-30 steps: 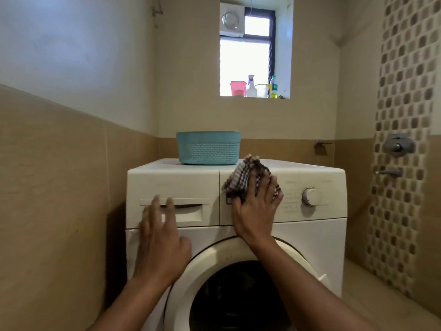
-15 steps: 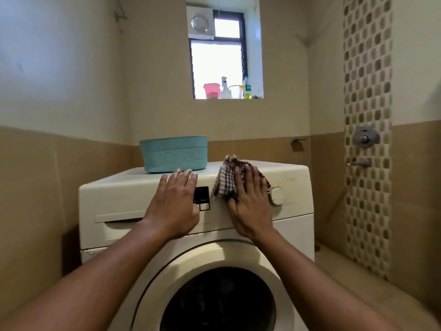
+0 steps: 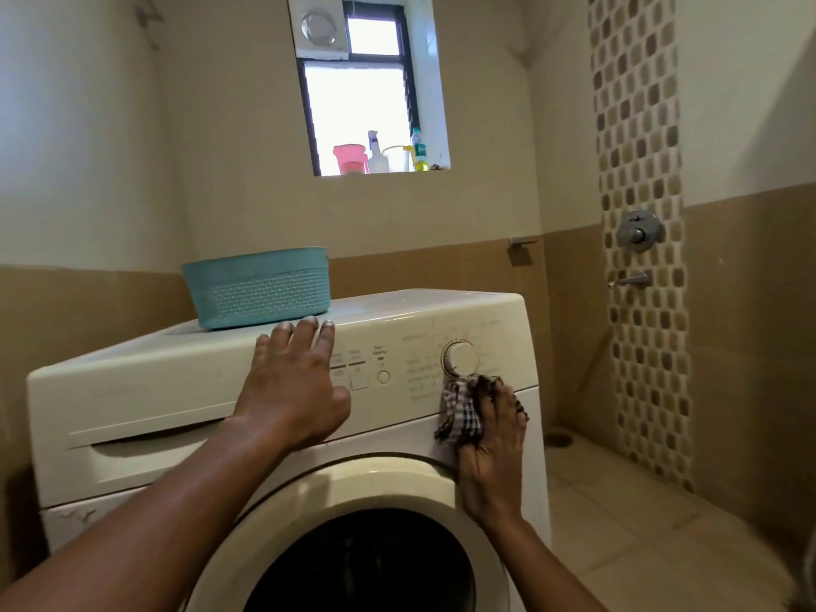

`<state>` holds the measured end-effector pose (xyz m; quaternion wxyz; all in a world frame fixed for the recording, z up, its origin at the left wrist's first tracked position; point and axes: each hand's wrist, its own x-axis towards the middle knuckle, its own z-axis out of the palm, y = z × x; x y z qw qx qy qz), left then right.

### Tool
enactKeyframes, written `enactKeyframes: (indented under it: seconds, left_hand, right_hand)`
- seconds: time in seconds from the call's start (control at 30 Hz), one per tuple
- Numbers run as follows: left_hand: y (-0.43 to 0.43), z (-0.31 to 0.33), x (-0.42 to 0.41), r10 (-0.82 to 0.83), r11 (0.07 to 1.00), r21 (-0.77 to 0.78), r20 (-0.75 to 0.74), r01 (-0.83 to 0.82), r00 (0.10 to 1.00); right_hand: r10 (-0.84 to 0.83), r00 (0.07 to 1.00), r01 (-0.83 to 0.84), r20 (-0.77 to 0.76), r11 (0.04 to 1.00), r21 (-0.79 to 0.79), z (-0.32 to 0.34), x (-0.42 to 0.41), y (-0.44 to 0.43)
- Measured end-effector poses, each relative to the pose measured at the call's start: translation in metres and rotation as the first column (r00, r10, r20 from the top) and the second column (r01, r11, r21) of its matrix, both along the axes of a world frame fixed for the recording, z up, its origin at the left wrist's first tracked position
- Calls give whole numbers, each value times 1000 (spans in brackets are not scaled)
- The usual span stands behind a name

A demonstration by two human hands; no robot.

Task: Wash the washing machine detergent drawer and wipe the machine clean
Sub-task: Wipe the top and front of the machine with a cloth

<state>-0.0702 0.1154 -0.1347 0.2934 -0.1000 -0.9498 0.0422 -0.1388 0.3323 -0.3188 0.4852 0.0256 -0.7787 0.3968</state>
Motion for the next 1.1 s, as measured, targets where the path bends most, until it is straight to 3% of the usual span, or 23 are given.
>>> enactKeyframes:
  seconds: [0.1,0.2,0.3,0.4,0.53,0.6,0.73,0.8,0.87,0.97,1.1]
  left_hand:
    - [0,0,-1,-2,1000,15,0,2,1000]
    - [1,2,1,-8,1000,17,-2,8,1000]
    - [1,1,0,-13,1000,16,-12,13,1000]
    - [1,0,-1,-28,999,26,-24,29,999]
    - [-1,2,2,-94,986,134,-20,95,995]
    - [-4,5,5,-144,960,240,-21,145,989]
    - [-15,13,12,-250,839,484,-63,249,966]
    - [-24,11,17,-269,839,476,-57,263,961]
    - [-32,5,19,-241,903,363,-20,231,970]
    - [-35,-1,19,-139,970,201,14,133,990]
    - [-24,4,19,-104,969,229,21,96,994]
  right_hand:
    - [-63,997,75,47,942,-327,31,-5,-4]
    - [-99,987,142,124,899,-414,74,-9,12]
    - [-45,982,107,186,936,-337,115,-16,35]
    - [-105,961,122,255,991,-52,150,-22,41]
    - [-203,941,101,270,932,349,177,-14,4]
    - [-188,960,82,207,897,434,175,-2,-40]
    - [-61,998,46,16,875,482,125,17,-113]
    - [-34,999,33,-9,840,542,87,18,-108]
    - [-12,1000,23,-21,798,602,49,17,-79]
    - [-17,999,-8,47,869,495,14,12,-21]
    - [59,992,-81,108,974,213,6,11,15]
